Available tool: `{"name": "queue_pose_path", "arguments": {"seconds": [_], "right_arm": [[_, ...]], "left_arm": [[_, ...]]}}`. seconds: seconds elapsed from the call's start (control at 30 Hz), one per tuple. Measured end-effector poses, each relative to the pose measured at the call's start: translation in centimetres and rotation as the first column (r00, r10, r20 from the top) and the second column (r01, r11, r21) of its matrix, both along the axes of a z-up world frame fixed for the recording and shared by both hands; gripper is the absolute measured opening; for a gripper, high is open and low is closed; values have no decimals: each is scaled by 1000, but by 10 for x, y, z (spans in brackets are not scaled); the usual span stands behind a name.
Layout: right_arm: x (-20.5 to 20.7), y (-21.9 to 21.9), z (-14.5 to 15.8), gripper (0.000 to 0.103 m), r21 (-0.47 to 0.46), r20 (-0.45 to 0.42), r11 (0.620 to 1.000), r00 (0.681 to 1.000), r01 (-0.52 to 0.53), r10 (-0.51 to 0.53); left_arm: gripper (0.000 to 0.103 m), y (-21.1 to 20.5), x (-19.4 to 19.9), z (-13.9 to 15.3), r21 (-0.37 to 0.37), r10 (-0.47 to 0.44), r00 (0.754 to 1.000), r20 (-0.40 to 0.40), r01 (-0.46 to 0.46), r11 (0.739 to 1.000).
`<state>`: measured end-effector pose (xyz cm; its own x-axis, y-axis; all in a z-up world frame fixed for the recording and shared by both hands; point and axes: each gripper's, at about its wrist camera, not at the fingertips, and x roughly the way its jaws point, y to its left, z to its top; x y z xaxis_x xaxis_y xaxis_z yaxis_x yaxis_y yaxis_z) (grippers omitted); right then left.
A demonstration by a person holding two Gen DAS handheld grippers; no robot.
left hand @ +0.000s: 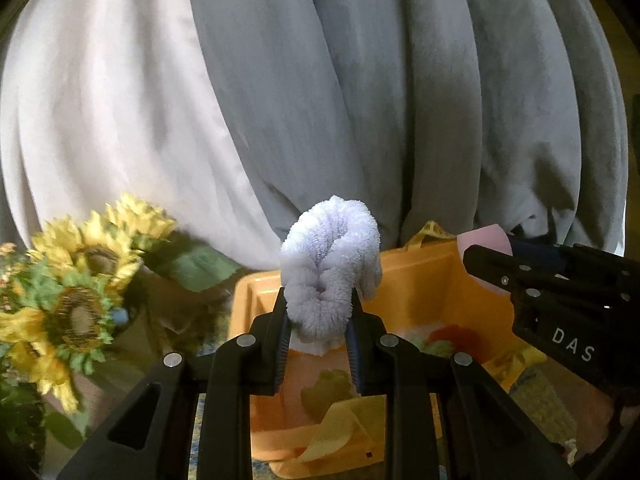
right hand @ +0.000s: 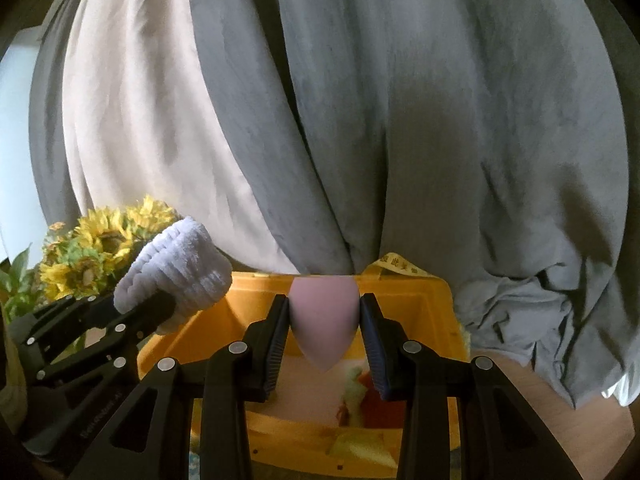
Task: Organize soft objects
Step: 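Lift and carry the headband and sponge over the orange crate, then open both tools to drop the headband and sponge into the crate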
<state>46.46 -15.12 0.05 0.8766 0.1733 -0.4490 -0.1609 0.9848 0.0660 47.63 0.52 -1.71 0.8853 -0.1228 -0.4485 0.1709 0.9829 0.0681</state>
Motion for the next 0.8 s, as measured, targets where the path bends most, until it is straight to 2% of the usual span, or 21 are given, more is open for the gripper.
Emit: {"name": "queue_pose_path", "arguments": {"seconds": [0.33, 0.47, 0.5, 0.57, 0.73, 0.8], "right_arm": [[25, -8, -18, 37, -15, -53, 1000, 998, 23, -24], [32, -10, -22, 39, -24, -63, 999, 997, 36, -38], [34, -11, -23, 40, -24, -71, 999, 997, 38, -39], [36, -13, -25, 53, -24, -79, 999, 996, 47, -49], [33, -19, -24, 59, -24, -77, 997, 994, 71, -73], [29, -20, -22, 61, -22, -69, 997, 994, 79, -80]], "left_arm": [[29, -20, 29, -20, 10, -37, 997, -64, 38, 999], [48, -21, 34, -22, -3, -33, 997, -67, 33, 999], [49, -20, 34, -22, -5, -31, 997, -65, 30, 1000], [50, -21, 33, -21, -8, -30, 998, -63, 29, 1000], [58, -21, 24, -17, -7, -29, 998, -59, 29, 1000], [58, -20, 19, -14, -9, -28, 998, -54, 28, 1000]]}}
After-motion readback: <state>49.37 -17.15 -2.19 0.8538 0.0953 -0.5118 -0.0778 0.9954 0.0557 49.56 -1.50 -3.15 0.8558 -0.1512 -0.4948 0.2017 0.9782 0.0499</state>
